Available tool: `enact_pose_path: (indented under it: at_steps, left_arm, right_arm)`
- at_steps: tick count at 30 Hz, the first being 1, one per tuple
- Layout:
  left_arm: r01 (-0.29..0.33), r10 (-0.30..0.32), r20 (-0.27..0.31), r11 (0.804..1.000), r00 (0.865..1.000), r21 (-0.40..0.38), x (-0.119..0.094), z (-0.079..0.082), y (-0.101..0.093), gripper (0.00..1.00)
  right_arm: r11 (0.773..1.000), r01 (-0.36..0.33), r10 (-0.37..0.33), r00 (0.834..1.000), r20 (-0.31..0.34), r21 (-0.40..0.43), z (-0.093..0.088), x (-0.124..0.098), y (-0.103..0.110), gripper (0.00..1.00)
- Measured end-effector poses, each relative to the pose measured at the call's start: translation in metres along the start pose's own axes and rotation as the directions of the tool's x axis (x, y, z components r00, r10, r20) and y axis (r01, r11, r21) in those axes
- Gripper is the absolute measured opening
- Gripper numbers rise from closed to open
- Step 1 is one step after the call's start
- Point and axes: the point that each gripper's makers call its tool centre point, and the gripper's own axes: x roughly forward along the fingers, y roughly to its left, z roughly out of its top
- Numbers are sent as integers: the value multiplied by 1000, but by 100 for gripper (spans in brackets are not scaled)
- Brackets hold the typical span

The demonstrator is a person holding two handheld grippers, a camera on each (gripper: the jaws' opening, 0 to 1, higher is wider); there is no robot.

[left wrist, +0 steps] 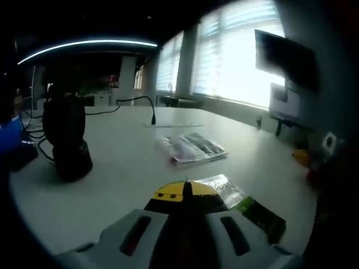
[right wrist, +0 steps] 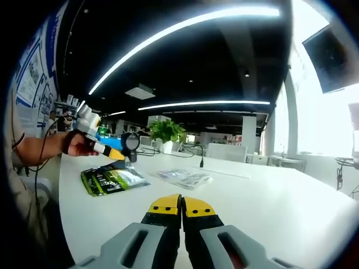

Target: Clip sheet goods on table flip sheet goods clip sheet goods scan sheet goods put sheet goods back to table

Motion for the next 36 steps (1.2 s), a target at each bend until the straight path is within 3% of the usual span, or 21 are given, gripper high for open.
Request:
enact_pose_path:
  at_steps: [11,17,20,30,36]
  left_arm:
    - [-6,6,1,1000,1000,-13,1,8,-1,0]
    - [-11,5,-129,999,992,-48,6,-9,-4,0]
    - [-27,24,-162,999,986,-17,6,-9,-7,0]
    - [-37,25,-159,997,987,-67,-1,7,-6,0]
    - [-50,36,-158,995,987,-87,0,4,-1,0]
  right_arm:
    - [995,-2,0,1000,-26,-101,-5,5,7,0]
    - [994,0,-4,999,-34,-111,-7,5,4,0]
    - [992,0,-4,999,-38,-123,-8,6,4,0]
    - [988,-11,5,999,-40,-152,-8,6,5,0]
    - [988,-15,10,999,-33,-154,-7,5,5,0]
